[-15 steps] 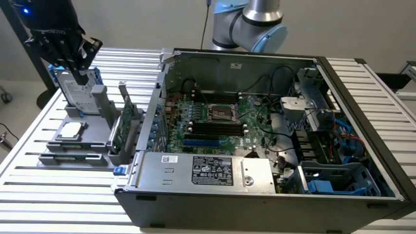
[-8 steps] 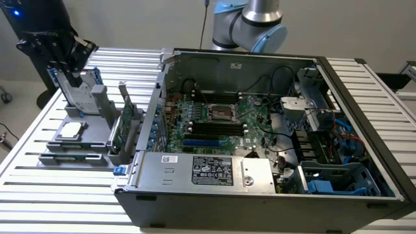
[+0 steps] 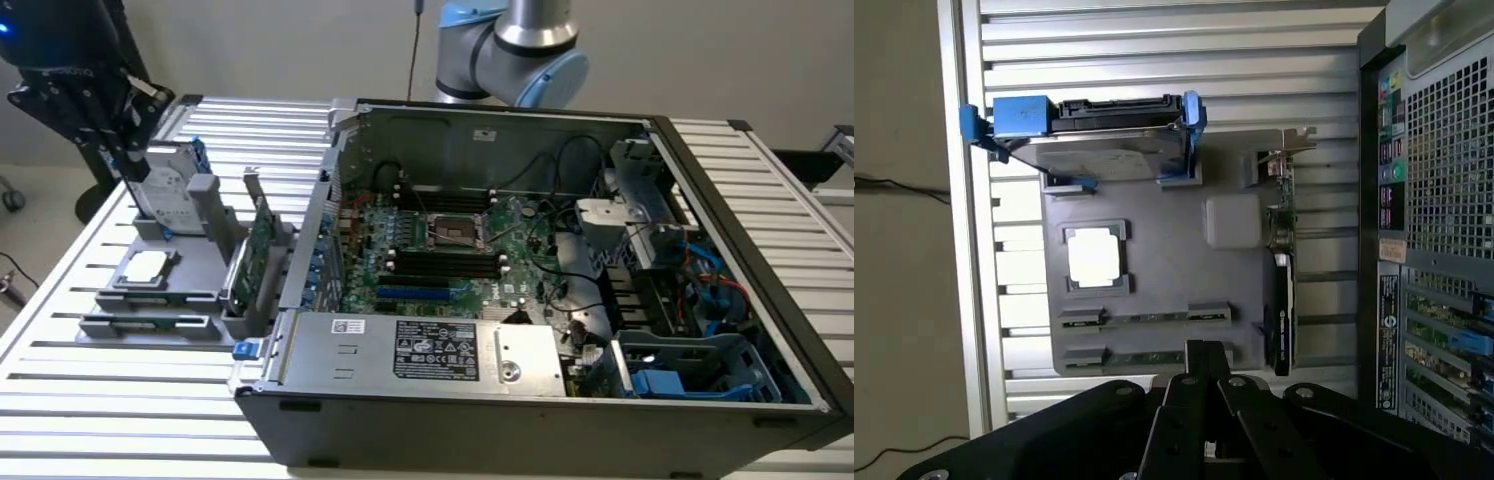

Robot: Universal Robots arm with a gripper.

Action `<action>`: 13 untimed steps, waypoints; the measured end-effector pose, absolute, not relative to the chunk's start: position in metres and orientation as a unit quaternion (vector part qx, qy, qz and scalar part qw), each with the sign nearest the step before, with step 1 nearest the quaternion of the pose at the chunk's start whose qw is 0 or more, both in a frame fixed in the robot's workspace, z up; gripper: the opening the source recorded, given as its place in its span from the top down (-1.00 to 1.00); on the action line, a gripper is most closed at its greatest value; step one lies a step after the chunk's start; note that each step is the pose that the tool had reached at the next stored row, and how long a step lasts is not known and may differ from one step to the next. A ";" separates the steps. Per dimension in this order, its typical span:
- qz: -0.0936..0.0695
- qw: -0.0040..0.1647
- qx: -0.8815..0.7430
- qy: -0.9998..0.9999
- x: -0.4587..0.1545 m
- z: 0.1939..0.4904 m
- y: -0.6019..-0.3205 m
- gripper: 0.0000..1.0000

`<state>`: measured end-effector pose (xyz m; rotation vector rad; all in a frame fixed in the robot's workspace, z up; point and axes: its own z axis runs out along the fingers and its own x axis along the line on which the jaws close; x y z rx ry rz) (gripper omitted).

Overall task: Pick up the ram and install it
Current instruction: 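Reach for the ram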

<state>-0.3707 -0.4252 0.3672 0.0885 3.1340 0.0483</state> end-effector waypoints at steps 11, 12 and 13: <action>0.015 -0.001 0.024 1.000 -0.390 0.366 -0.432 0.79; 0.015 -0.004 0.023 1.000 -0.390 0.365 -0.434 0.79; 0.015 -0.007 0.022 1.000 -0.390 0.364 -0.435 0.79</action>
